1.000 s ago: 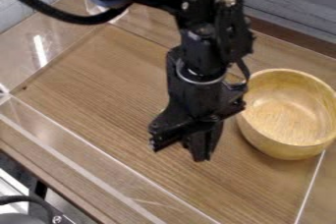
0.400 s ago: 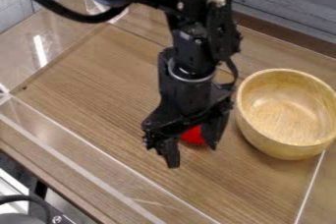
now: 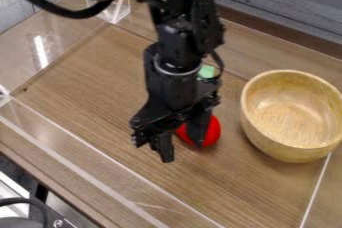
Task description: Move the red object to the right side of the table
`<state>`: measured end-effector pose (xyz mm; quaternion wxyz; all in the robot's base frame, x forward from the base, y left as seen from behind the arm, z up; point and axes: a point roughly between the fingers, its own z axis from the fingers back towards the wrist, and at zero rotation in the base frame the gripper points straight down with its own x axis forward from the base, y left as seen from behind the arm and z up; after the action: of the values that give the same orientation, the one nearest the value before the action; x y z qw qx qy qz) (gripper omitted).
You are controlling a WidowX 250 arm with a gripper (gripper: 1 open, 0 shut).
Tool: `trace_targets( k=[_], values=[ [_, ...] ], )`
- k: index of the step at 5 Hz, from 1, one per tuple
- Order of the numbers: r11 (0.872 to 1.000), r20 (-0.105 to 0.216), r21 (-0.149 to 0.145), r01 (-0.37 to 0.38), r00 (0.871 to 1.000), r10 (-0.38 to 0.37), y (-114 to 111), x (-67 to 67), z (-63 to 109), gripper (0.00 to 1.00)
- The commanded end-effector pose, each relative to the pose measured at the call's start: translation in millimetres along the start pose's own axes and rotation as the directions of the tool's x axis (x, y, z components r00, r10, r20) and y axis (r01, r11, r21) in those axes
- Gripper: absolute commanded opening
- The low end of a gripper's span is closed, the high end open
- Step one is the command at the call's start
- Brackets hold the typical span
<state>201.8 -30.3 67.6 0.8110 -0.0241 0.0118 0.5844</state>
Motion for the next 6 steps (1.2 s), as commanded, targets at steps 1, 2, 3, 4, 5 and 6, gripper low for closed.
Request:
trace_targets(
  k=[1, 2, 3, 4, 5, 6],
  values=[
    [0.999, 0.003, -0.038, 0.01, 1.0, -0.01, 2, 1.5, 7.3, 0.0],
    [0.998, -0.004, -0.036, 0.059, 0.998, -0.059, 0, 3.1, 22.8, 0.0],
    [0.991, -0.002, -0.032, 0.126, 0.992, -0.126, -6, -1.9, 27.3, 0.0],
    [0.976, -0.005, -0.026, 0.216, 0.976, -0.217, -5, -11.2, 24.9, 0.0],
    [0.956, -0.01, -0.021, 0.292, 0.956, -0.292, -2, -20.1, 23.5, 0.0],
    [0.933, -0.013, -0.015, 0.359, 0.933, -0.359, 1, -28.2, 21.1, 0.0]
  ],
)
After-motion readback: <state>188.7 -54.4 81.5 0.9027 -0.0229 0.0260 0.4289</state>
